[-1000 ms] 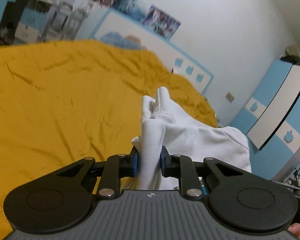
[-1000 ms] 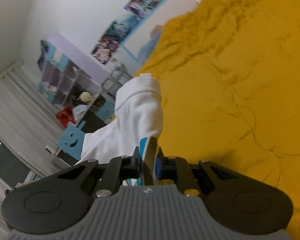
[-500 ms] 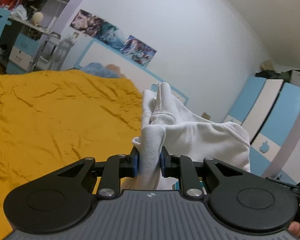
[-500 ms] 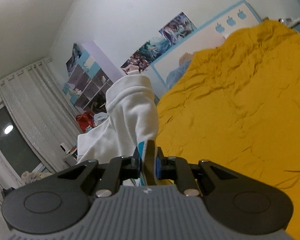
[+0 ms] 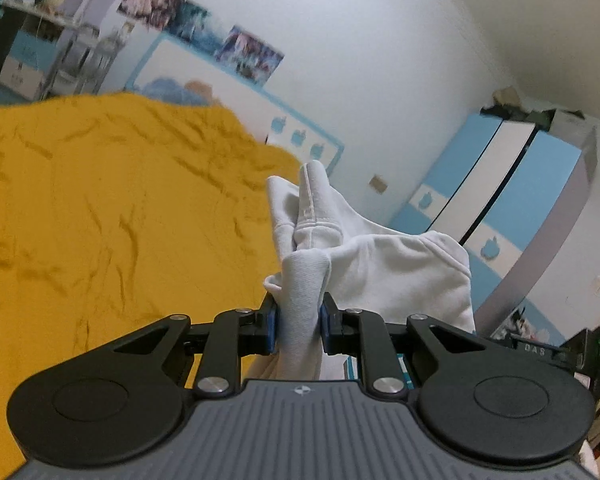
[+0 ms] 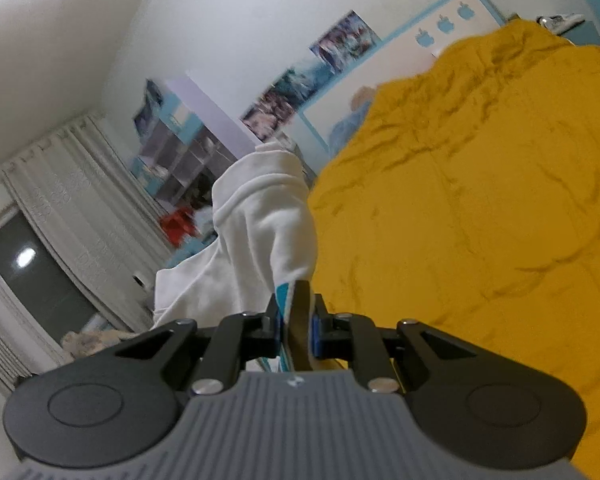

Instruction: Fold small clothes

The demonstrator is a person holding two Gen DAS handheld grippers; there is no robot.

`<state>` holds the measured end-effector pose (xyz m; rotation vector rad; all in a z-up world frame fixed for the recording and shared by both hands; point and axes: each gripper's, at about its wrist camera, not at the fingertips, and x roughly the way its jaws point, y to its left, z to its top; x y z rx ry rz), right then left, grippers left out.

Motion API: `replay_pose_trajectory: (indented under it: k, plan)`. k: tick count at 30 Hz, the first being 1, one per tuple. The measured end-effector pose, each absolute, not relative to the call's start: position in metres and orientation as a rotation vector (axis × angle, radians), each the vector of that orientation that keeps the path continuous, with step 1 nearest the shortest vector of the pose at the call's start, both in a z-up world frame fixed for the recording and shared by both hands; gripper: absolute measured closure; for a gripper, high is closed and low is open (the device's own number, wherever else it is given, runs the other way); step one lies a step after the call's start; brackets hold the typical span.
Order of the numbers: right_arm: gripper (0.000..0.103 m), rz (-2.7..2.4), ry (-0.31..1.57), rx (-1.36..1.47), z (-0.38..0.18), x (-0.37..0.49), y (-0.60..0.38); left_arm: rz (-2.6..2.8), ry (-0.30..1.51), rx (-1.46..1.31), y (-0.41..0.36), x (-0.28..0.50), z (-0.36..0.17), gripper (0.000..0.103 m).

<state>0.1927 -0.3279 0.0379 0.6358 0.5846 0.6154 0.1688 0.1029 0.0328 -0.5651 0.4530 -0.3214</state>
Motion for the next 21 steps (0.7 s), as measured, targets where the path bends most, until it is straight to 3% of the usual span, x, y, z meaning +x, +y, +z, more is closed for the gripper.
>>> replay_pose_trajectory:
  k: [5, 21]
  plan:
    - [0.094, 0.511, 0.726, 0.614, 0.002, 0.215, -0.317, -0.287, 0.573, -0.590, 0.107, 0.204, -0.006, 0.081]
    - [0.094, 0.332, 0.905, 0.540, -0.095, 0.318, -0.286, -0.242, 0.877, -0.599, 0.121, 0.298, -0.105, 0.081]
